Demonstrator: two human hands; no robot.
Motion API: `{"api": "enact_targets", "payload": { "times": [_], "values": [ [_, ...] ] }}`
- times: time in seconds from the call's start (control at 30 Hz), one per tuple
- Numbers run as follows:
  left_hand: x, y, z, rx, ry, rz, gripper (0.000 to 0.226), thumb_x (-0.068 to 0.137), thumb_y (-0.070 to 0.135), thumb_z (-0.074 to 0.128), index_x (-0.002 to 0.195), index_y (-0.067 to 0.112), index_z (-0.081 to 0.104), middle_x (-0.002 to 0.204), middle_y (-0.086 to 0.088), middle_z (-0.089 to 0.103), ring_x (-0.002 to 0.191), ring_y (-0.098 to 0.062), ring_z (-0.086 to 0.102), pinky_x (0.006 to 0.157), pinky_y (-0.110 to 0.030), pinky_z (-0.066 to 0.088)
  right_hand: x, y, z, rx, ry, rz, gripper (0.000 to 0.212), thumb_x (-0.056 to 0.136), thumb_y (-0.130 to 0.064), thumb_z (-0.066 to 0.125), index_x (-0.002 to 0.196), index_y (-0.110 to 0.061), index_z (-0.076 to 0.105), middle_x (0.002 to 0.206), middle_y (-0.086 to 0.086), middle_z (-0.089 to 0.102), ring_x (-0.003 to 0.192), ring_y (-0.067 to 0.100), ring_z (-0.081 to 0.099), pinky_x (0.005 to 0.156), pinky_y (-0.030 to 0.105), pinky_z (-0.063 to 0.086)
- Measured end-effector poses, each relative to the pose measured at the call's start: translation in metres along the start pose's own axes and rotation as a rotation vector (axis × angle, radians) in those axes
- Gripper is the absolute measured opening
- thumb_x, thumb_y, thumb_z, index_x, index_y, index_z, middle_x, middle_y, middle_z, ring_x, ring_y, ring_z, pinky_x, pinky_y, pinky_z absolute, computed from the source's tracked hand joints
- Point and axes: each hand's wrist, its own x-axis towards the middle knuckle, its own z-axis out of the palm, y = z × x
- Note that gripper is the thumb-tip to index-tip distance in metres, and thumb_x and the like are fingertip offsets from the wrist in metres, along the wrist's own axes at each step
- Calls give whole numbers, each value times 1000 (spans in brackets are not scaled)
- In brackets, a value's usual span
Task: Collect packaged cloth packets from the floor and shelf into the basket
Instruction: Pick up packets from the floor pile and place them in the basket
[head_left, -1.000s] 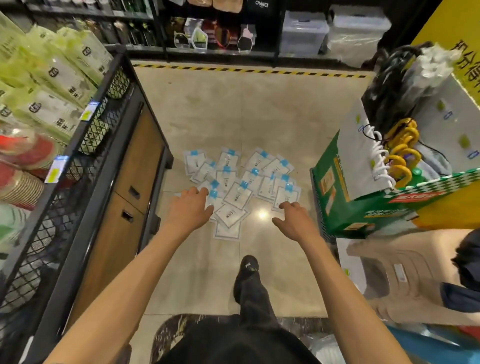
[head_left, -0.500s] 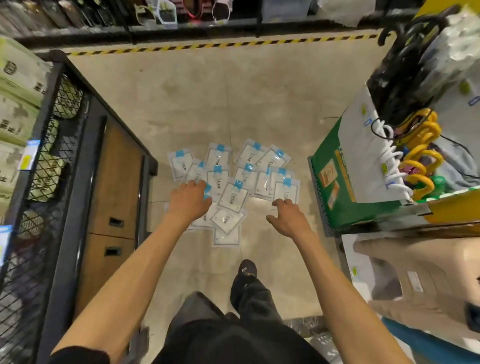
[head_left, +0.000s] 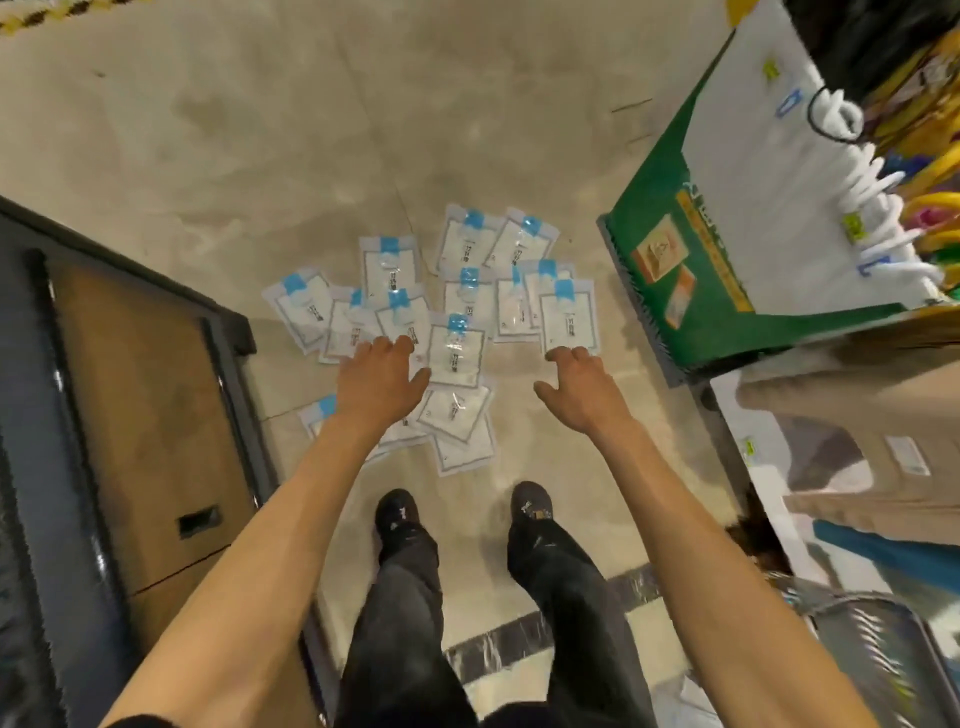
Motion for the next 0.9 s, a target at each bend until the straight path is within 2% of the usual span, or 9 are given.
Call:
{"api": "enact_targets", "payload": {
  "times": [0.27, 0.57, 0.7, 0.9],
  "values": [
    [130, -70, 144, -56, -159, 7, 50, 102, 46, 48, 141, 15, 46, 137, -15, 53, 125, -34, 49, 96, -43, 42, 118, 20, 167, 183, -67, 186, 56, 99, -33, 54, 147, -9, 38, 145, 19, 41, 132, 37, 40, 103, 41, 38],
    [294, -113, 317, -105, -140, -12, 49, 101, 42, 50, 137, 9, 47, 131, -17, 55, 122, -37, 50, 94, -48, 48, 270, 71, 358, 333, -98, 287, 58, 99, -30, 56, 147, -6, 36, 142, 22, 41, 130, 40, 43, 102, 41, 41],
    [361, -123, 377, -144, -112, -42, 53, 100, 44, 53, 138, 8, 46, 133, -19, 53, 124, -38, 49, 97, -49, 47, 329, 91, 423, 375, -60, 339, 59, 99, -30, 56, 146, -3, 34, 142, 22, 40, 129, 40, 43, 101, 41, 42],
    [432, -128, 438, -249, -38, -121, 72, 96, 51, 58, 146, 4, 36, 144, -20, 46, 133, -39, 44, 103, -50, 44, 383, 105, 492, 503, 46, 458, 56, 94, -31, 62, 135, -1, 41, 134, 19, 45, 125, 38, 47, 93, 39, 44]
  ]
}}
